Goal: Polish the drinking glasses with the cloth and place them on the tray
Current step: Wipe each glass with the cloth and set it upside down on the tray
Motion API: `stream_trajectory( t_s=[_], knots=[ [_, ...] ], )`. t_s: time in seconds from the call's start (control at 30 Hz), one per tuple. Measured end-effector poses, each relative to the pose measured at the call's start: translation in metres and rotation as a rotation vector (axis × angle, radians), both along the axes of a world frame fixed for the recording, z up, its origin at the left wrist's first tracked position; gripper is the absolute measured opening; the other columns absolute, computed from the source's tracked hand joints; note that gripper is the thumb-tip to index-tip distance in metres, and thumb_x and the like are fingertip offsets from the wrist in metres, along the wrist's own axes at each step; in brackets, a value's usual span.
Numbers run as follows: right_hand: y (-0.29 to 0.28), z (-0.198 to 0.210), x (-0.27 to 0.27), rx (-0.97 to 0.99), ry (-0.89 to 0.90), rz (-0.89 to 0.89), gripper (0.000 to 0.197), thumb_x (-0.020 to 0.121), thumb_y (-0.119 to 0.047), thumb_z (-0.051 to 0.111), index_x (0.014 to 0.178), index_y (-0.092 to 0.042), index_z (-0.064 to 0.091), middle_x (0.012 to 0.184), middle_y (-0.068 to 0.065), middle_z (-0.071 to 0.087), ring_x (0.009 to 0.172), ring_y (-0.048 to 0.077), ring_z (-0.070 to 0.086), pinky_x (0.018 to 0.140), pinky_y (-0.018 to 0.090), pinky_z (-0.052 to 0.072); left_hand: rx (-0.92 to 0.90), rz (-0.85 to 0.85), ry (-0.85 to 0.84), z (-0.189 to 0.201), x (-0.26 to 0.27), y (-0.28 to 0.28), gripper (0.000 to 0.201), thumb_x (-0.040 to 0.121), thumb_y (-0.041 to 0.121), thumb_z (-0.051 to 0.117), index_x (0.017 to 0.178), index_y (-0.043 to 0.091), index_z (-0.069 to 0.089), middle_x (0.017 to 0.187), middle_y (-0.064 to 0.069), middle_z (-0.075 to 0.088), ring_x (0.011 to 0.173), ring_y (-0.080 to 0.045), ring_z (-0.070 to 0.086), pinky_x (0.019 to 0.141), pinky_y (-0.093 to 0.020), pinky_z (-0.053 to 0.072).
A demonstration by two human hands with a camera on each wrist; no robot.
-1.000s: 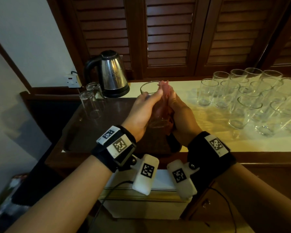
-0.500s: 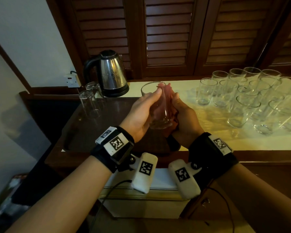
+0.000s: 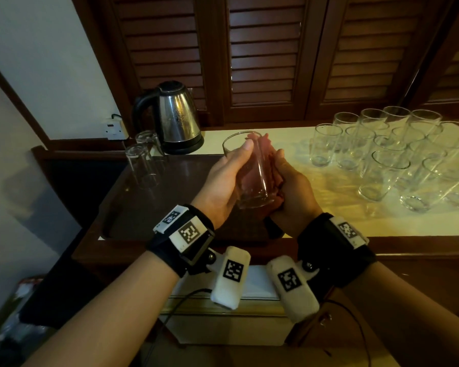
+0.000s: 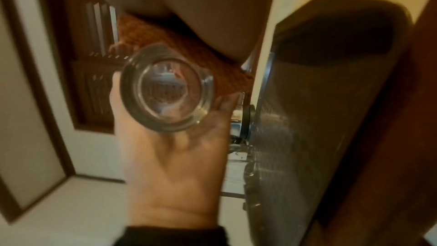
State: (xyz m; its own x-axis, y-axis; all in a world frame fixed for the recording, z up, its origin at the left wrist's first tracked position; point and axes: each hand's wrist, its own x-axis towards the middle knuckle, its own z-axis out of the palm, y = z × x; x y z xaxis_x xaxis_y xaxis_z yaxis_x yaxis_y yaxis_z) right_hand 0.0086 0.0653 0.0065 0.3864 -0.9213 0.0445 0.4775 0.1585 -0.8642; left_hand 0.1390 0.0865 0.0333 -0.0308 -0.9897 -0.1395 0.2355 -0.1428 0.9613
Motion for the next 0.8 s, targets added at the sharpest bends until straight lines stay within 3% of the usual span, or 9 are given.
stream_trajectory(
  t_s=[0.1,0.17,0.27,0.33,0.43,0.53,0.63,0.7,0.8],
  knots=[
    [-0.003,0.004,-0.005,-0.059,0.033,-0.037,0.048,0.109,-0.043,0.026,0.146,-0.022,0.049,0.127,0.011,0.068,0.113,0.026,0.067,0.083,0.035,0.058,-0.007,0.021,-0.021,0.001,0.005,-0.003,0.076,0.080,0.053,0.069,0.140,0.011,0.050,0.124,-0.011,0.069,0.112,-0.025,0.068,0.096,-0.044,0.055],
    [-0.003,0.005,-0.002,-0.194,0.123,-0.099,0.047,0.109,-0.039,0.027,0.153,-0.027,0.040,0.146,0.005,0.056,0.130,0.024,0.056,0.099,0.037,0.053,0.017,0.101,-0.011,0.003,0.002,-0.005,0.067,0.087,0.041,0.069,0.141,0.008,0.048,0.117,-0.008,0.070,0.103,-0.020,0.071,0.087,-0.038,0.058],
    [-0.001,0.001,0.006,-0.294,0.192,-0.156,0.047,0.110,-0.030,0.025,0.156,-0.025,0.034,0.160,-0.007,0.036,0.140,0.006,0.042,0.111,0.025,0.043,0.032,0.154,-0.126,0.006,-0.009,-0.006,0.083,0.080,0.050,0.074,0.149,0.021,0.038,0.133,-0.005,0.060,0.121,-0.024,0.058,0.104,-0.050,0.047],
    [0.001,0.002,0.007,-0.246,0.139,-0.127,0.046,0.110,-0.032,0.026,0.155,-0.026,0.036,0.156,-0.008,0.040,0.137,0.005,0.045,0.110,0.026,0.043,0.018,0.179,-0.126,0.007,-0.012,-0.004,0.088,0.075,0.053,0.076,0.148,0.020,0.041,0.134,-0.006,0.061,0.122,-0.026,0.058,0.105,-0.052,0.047],
    [0.004,0.010,-0.001,-0.039,0.003,-0.016,0.048,0.108,-0.040,0.031,0.148,-0.021,0.048,0.141,0.009,0.060,0.128,0.024,0.059,0.103,0.041,0.050,-0.011,0.047,-0.013,0.010,-0.007,0.000,0.066,0.081,0.054,0.066,0.133,0.014,0.058,0.120,-0.012,0.071,0.108,-0.025,0.070,0.093,-0.044,0.056],
    [0.004,0.012,-0.009,-0.023,0.010,-0.022,0.048,0.108,-0.039,0.029,0.145,-0.016,0.050,0.129,0.012,0.068,0.117,0.025,0.067,0.089,0.037,0.057,-0.033,-0.012,-0.036,0.009,-0.003,0.001,0.072,0.081,0.055,0.065,0.135,0.010,0.056,0.123,-0.014,0.069,0.112,-0.026,0.068,0.096,-0.042,0.054],
    [0.004,0.010,-0.009,-0.167,0.130,-0.125,0.045,0.110,-0.035,0.028,0.152,-0.024,0.042,0.144,0.001,0.057,0.127,0.014,0.059,0.103,0.036,0.052,0.007,0.102,-0.020,0.008,-0.006,-0.004,0.063,0.092,0.037,0.066,0.143,0.008,0.045,0.127,-0.014,0.066,0.111,-0.026,0.068,0.095,-0.044,0.055],
    [0.005,0.006,-0.005,-0.253,0.206,-0.172,0.047,0.110,-0.030,0.028,0.156,-0.024,0.035,0.152,-0.010,0.044,0.133,0.002,0.050,0.108,0.026,0.045,0.027,0.122,-0.041,0.007,-0.014,-0.005,0.081,0.084,0.040,0.073,0.152,0.019,0.033,0.137,-0.012,0.059,0.120,-0.029,0.062,0.101,-0.051,0.051],
    [0.007,0.006,-0.004,-0.213,0.179,-0.150,0.044,0.110,-0.031,0.028,0.152,-0.025,0.042,0.142,-0.007,0.058,0.131,0.010,0.055,0.110,0.034,0.045,0.025,0.132,-0.106,0.005,-0.020,-0.003,0.089,0.079,0.048,0.077,0.151,0.017,0.035,0.136,-0.010,0.060,0.118,-0.028,0.062,0.098,-0.048,0.053]
  ],
)
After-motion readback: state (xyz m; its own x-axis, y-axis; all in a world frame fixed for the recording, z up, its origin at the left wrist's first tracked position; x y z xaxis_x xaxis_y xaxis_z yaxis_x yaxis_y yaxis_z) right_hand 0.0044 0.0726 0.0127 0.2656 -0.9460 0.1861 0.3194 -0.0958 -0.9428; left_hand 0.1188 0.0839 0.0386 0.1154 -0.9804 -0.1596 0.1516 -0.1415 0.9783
